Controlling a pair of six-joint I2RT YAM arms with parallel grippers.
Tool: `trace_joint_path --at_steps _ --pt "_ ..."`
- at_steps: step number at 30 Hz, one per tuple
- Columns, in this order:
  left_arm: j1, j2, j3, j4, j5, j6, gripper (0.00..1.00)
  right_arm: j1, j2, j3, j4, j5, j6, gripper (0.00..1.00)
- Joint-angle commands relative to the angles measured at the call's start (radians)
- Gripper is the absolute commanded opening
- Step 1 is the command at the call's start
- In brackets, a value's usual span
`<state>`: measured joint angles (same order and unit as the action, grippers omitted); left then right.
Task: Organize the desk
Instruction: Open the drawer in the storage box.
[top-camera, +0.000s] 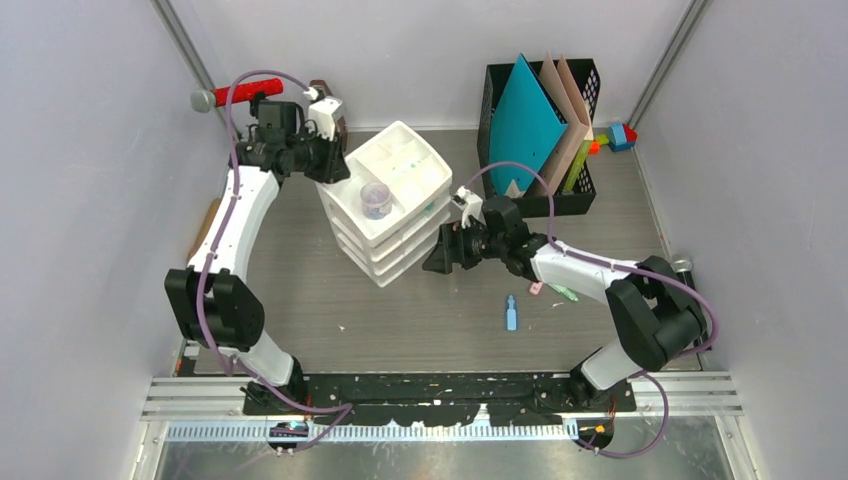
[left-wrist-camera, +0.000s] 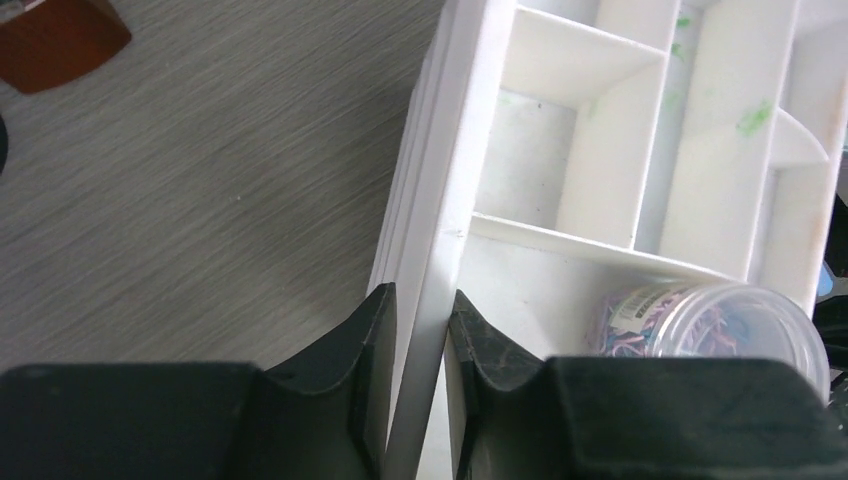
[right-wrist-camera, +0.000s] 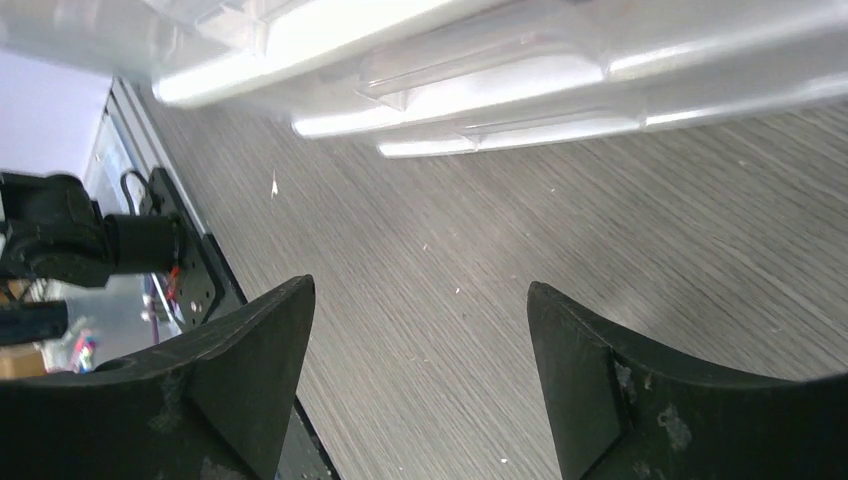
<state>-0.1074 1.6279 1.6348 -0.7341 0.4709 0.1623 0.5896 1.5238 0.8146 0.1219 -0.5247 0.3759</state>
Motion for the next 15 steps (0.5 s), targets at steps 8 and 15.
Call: trace_joint_path --at_steps 8,15 --pt "0.006 -0.135 -0.134 0.029 -0.097 -0.157 0.12 -0.077 0.102 -0.019 0.229 0.018 0.278 0.83" --pt "0.006 -0.170 -0.182 0.020 -0.092 -0.196 0.07 -0.106 0.299 0.026 0.459 -0.097 0.554 0.76"
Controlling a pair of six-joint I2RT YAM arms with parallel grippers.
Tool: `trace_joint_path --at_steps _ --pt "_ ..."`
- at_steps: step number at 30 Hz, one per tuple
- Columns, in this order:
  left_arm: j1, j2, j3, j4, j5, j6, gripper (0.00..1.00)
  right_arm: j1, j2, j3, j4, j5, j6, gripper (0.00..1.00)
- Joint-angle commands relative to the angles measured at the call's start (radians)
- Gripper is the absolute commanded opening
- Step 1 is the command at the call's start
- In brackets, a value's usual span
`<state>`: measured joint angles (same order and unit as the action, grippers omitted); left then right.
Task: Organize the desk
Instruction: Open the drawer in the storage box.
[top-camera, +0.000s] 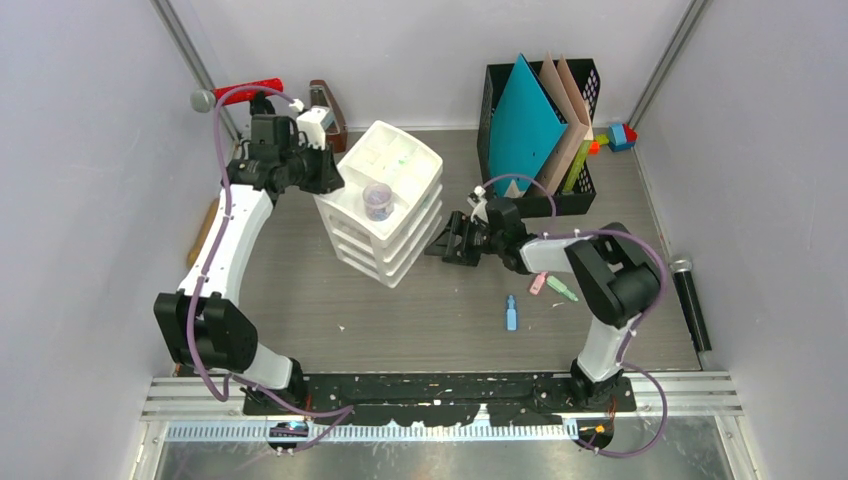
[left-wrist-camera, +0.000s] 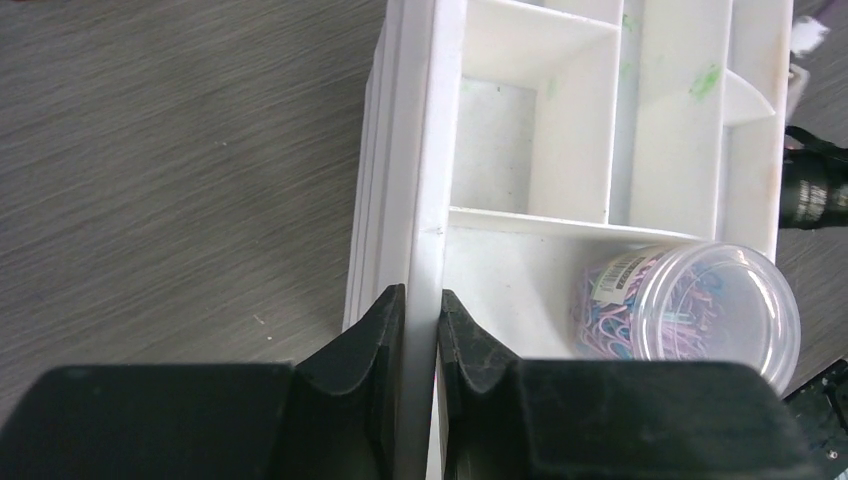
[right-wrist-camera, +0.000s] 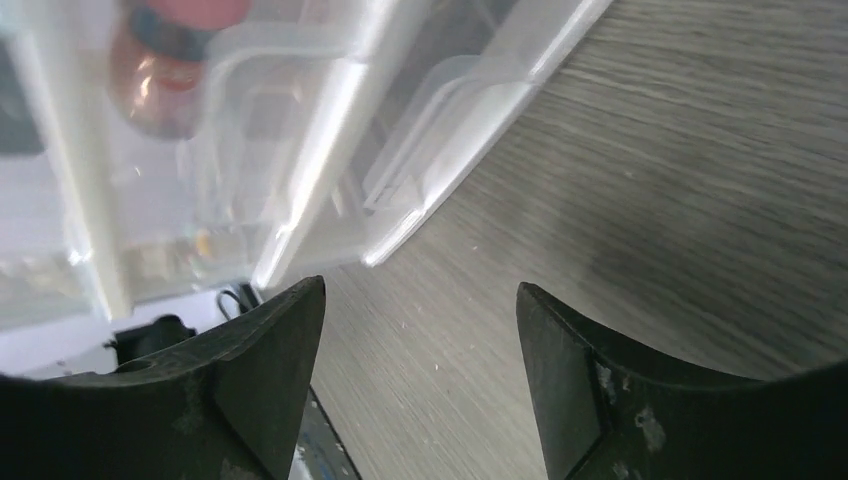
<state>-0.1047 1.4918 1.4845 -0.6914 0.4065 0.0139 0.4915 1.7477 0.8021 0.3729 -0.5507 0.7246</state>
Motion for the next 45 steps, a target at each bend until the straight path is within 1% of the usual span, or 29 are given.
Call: trace_joint_path --at_steps 1,4,6,9,18,25,31,38,45 --pt "0.003 -0.033 -0.034 -0.023 -0.028 -0.050 0.07 -0.008 0.113 0.043 0.242 -0.081 0.235 0.75" --pt "0.003 -0.031 -0.038 -0.022 -0.029 -0.050 0.07 -0.010 0.175 0.043 0.399 -0.106 0.352 0.75" --pt "0.003 -0.031 -0.039 -0.022 -0.034 -0.048 0.07 -0.009 0.209 0.045 0.470 -0.115 0.404 0.74" --pt "0.003 -0.028 -0.041 -0.019 -0.037 -0.047 0.06 -0.010 0.243 0.043 0.538 -0.126 0.438 0.74" --pt "0.003 -0.018 -0.038 -0.020 -0.031 -0.050 0.06 -0.017 0.321 0.064 0.633 -0.143 0.503 0.70" --pt "0.003 -0.009 -0.037 -0.026 -0.030 -0.044 0.05 -0.018 0.384 0.097 0.692 -0.156 0.554 0.69" --pt "0.003 0.006 -0.038 -0.035 -0.028 -0.040 0.04 -0.019 0.420 0.118 0.794 -0.180 0.624 0.63" --pt "0.003 0.016 -0.043 -0.036 -0.025 -0.038 0.03 -0.019 0.464 0.128 0.948 -0.193 0.721 0.60" --pt "0.003 0.028 -0.034 -0.036 -0.027 -0.036 0.02 -0.025 0.460 0.124 1.002 -0.206 0.759 0.50"
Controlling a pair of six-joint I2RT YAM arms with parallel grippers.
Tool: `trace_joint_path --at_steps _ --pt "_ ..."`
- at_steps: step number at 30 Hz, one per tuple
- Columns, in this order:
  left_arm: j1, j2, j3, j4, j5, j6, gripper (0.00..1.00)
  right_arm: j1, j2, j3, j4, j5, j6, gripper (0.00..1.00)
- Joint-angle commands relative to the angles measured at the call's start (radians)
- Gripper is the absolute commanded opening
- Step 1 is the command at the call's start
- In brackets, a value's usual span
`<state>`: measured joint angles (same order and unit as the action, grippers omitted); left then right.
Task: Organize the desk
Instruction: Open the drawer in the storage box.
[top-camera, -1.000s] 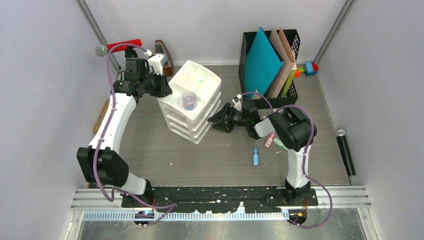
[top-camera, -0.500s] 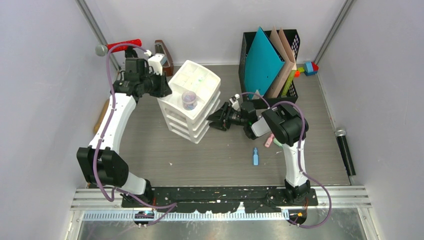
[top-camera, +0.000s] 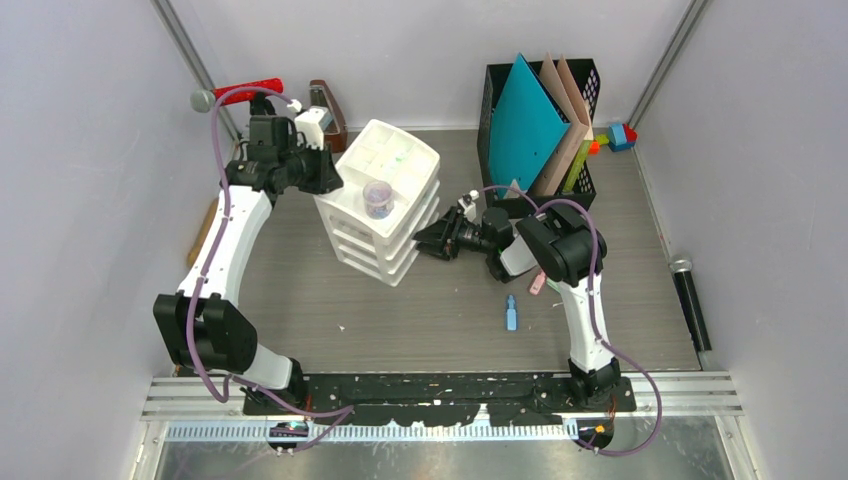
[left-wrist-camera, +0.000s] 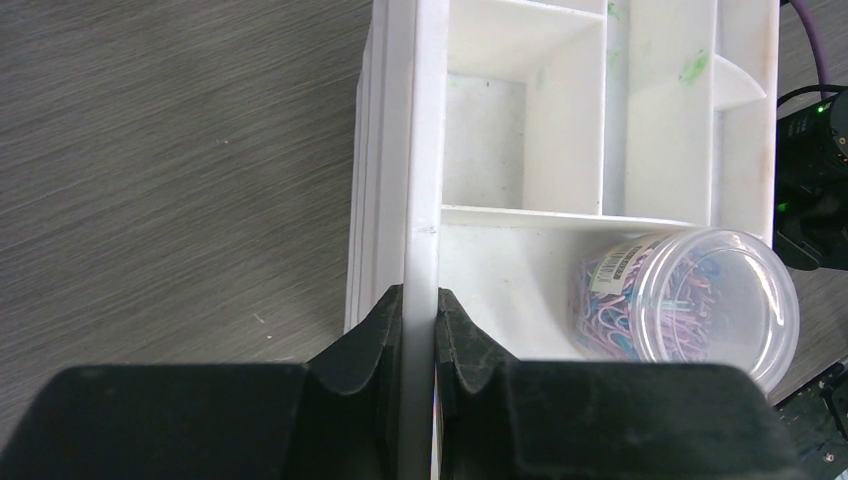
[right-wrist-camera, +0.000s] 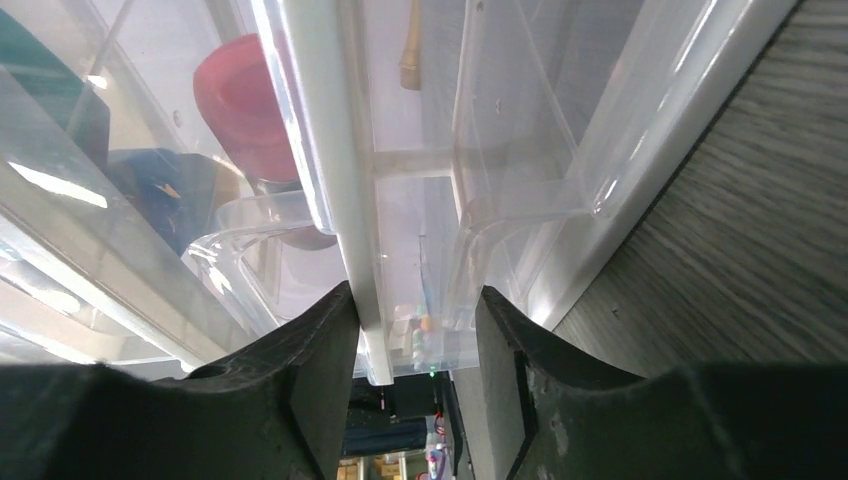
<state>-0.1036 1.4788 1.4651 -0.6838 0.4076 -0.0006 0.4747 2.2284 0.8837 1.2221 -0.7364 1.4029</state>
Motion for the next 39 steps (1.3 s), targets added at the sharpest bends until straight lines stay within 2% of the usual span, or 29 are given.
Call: trace_joint_path --at_steps 1,10,24,32,39 --pt "0.002 0.044 -0.013 -0.045 -0.029 -0.021 0.02 -0.010 -0.026 0.039 0.154 -0.022 0.079 0.49" --pt "0.002 0.050 0.009 -0.052 -0.084 -0.004 0.00 -0.063 -0.074 -0.017 0.117 -0.047 0.032 0.48" --pt "0.002 0.036 -0.001 -0.043 -0.136 0.059 0.00 -0.100 -0.146 -0.050 0.068 -0.090 0.000 0.57" --pt "0.002 0.026 0.007 -0.046 -0.147 0.086 0.00 -0.125 -0.221 -0.107 -0.077 -0.130 -0.148 0.58" --pt "0.002 0.045 0.043 -0.072 -0.130 0.119 0.00 -0.136 -0.351 -0.165 -0.342 -0.156 -0.406 0.58"
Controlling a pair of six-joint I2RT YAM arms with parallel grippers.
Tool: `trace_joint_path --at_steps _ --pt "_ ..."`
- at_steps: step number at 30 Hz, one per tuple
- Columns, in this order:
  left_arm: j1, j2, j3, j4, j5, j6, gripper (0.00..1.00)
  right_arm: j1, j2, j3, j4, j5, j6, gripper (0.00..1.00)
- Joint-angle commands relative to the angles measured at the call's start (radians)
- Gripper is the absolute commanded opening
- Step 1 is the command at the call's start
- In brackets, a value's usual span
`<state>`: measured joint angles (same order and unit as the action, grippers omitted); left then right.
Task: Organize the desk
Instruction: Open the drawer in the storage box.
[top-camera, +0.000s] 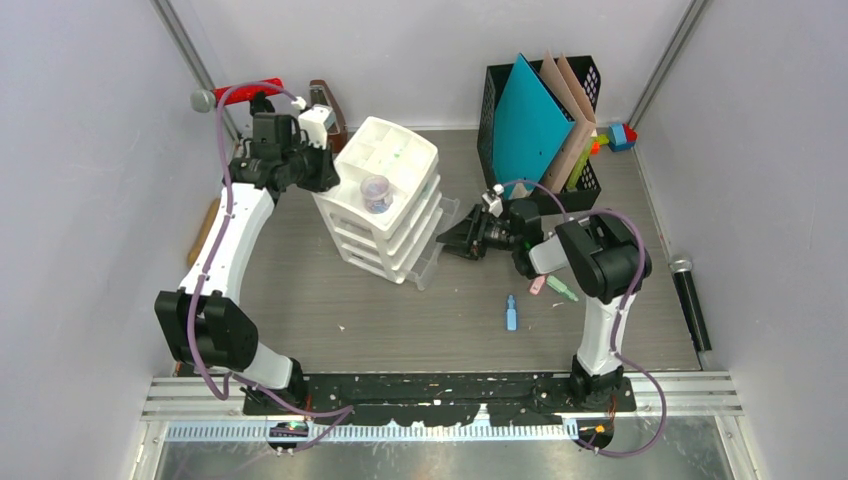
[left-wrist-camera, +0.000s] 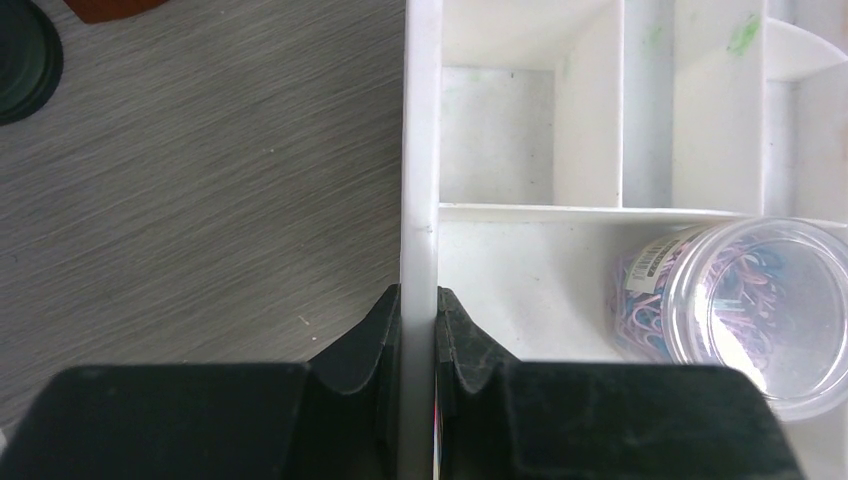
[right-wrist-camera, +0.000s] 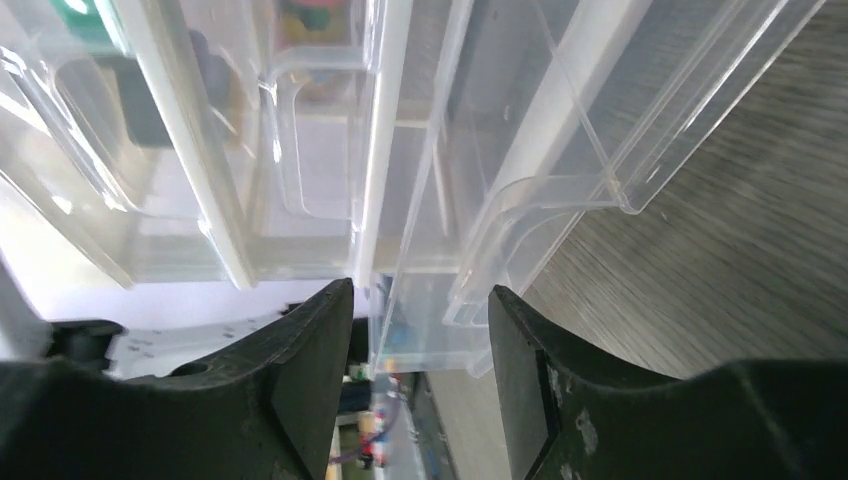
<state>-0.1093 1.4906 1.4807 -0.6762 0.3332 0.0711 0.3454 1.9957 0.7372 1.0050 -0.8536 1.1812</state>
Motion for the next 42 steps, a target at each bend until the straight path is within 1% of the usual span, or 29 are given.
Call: trace_joint_path --at_steps 1,4,5,6,9,12,15,16,20,21,22,23,27,29,31,33,35,36,37,38,39,42 --pt "0.008 0.041 0.035 -0.087 -0.054 0.053 0.00 -0.008 -0.133 -0.025 -0.164 -0.043 -0.251 0.58" --pt "0.008 0.055 0.053 -0.100 -0.046 0.073 0.00 -0.008 -0.208 -0.043 -0.342 -0.042 -0.373 0.58" --pt "0.008 0.058 0.059 -0.101 -0.044 0.080 0.00 -0.008 -0.223 -0.047 -0.383 -0.040 -0.440 0.58" --pt "0.008 0.061 0.064 -0.104 -0.042 0.085 0.00 -0.008 -0.252 -0.049 -0.465 -0.034 -0.473 0.58" --pt "0.008 0.075 0.086 -0.112 -0.027 0.105 0.00 -0.008 -0.300 -0.053 -0.617 -0.026 -0.599 0.59" --pt "0.008 0.090 0.112 -0.128 -0.005 0.146 0.00 -0.008 -0.343 -0.035 -0.726 -0.010 -0.682 0.60" --pt "0.008 0.108 0.142 -0.153 0.021 0.184 0.00 -0.007 -0.410 0.015 -0.856 0.023 -0.802 0.59" --pt "0.007 0.115 0.152 -0.163 0.036 0.195 0.00 -0.005 -0.423 0.027 -0.878 0.046 -0.828 0.59" --pt "0.008 0.149 0.198 -0.210 0.076 0.238 0.00 0.033 -0.486 0.136 -1.075 0.164 -1.071 0.58" --pt "0.008 0.156 0.209 -0.221 0.080 0.247 0.00 0.044 -0.492 0.180 -1.141 0.222 -1.100 0.58" --pt "0.008 0.165 0.218 -0.228 0.083 0.252 0.00 0.067 -0.492 0.200 -1.168 0.249 -1.140 0.58" --pt "0.008 0.170 0.225 -0.235 0.085 0.257 0.00 0.079 -0.489 0.235 -1.197 0.309 -1.148 0.58" --pt "0.007 0.180 0.233 -0.236 0.094 0.254 0.00 0.138 -0.447 0.296 -1.184 0.431 -1.119 0.58" --pt "0.008 0.180 0.231 -0.234 0.097 0.253 0.00 0.160 -0.417 0.322 -1.174 0.460 -1.113 0.58" --pt "0.008 0.178 0.228 -0.233 0.099 0.255 0.00 0.179 -0.402 0.329 -1.142 0.455 -1.144 0.58" --pt "0.008 0.178 0.227 -0.232 0.099 0.260 0.00 0.206 -0.400 0.324 -1.110 0.444 -1.215 0.58" --pt "0.008 0.181 0.228 -0.233 0.097 0.266 0.00 0.223 -0.400 0.330 -1.118 0.417 -1.375 0.58" --pt "0.008 0.182 0.229 -0.234 0.096 0.270 0.00 0.228 -0.400 0.339 -1.144 0.396 -1.418 0.58" --pt "0.008 0.185 0.233 -0.234 0.095 0.274 0.00 0.236 -0.401 0.346 -1.163 0.389 -1.509 0.59" --pt "0.008 0.190 0.237 -0.238 0.093 0.277 0.00 0.239 -0.401 0.357 -1.199 0.384 -1.554 0.59" --pt "0.008 0.195 0.242 -0.242 0.093 0.280 0.00 0.244 -0.400 0.364 -1.217 0.385 -1.627 0.61" --pt "0.008 0.210 0.259 -0.256 0.093 0.288 0.00 0.254 -0.388 0.409 -1.307 0.402 -1.741 0.67"
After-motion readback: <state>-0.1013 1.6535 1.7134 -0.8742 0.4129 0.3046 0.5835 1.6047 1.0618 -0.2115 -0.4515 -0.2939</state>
